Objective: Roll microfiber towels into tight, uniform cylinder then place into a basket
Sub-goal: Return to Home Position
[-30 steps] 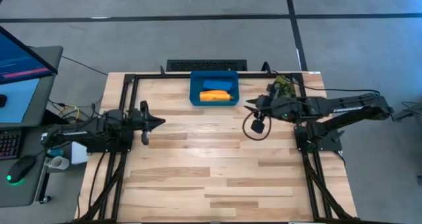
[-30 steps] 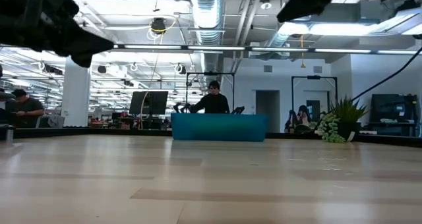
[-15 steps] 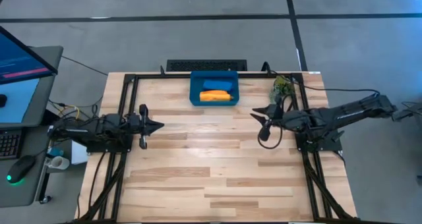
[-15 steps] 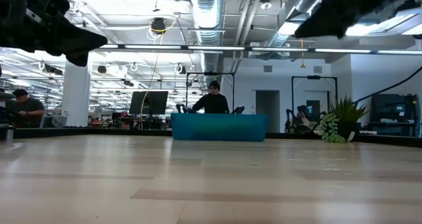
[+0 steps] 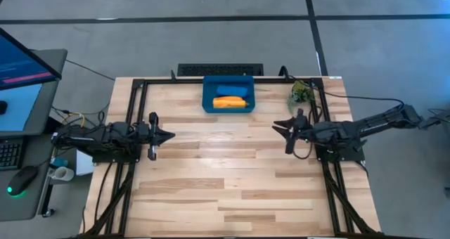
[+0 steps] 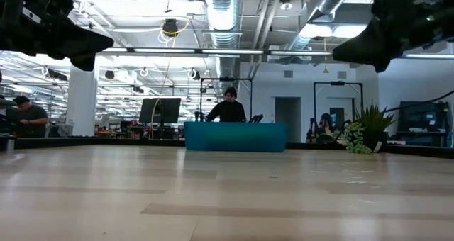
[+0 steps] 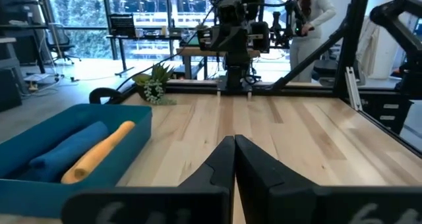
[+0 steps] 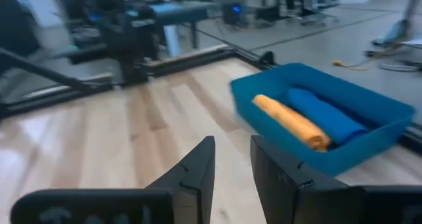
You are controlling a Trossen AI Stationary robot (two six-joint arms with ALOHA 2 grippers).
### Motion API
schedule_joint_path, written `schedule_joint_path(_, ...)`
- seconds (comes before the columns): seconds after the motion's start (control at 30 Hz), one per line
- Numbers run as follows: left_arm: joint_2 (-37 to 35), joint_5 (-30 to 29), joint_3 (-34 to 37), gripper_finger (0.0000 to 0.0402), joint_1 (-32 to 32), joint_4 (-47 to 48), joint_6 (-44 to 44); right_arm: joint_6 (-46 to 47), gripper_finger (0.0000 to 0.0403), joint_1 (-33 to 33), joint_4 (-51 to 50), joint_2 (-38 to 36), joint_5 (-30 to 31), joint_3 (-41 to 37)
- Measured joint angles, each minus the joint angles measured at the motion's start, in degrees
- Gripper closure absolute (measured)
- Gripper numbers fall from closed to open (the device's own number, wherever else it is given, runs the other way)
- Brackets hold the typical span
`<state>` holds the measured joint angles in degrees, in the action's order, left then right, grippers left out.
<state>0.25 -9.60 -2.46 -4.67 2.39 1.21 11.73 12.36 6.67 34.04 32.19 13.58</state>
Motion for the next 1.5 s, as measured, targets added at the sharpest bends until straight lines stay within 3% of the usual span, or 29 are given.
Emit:
schedule_joint_path(0.33,0.02,0.78,0.00,0.0401,0.00,0.16,1.60,0.18,0.0285,0.00,2.81,-10.57,-7.36,-7.62)
schedule_joint_path(0.57,0.02,0.78,0.00,0.0401,0.00,0.20,1.70,-4.67,0.0285,-1.45,1.67,-16.90,-7.70,-8.90)
schedule_joint_path(0.97,0.02,0.78,0.02,0.0401,0.00,0.23,1.36,-4.62,0.0285,-8.36,-12.13,-33.63,-10.27,-8.90)
schedule_joint_path(1.27,0.02,0.83,0.04,0.0401,0.00,0.23,1.20,-2.96,0.0285,-8.28,-4.35,-31.70,-12.64,-12.79)
schedule_joint_path(1.5,0.02,0.83,0.04,0.0401,-0.02,0.25,0.97,-2.81,0.0285,-8.39,-4.06,-30.95,-12.34,-12.85)
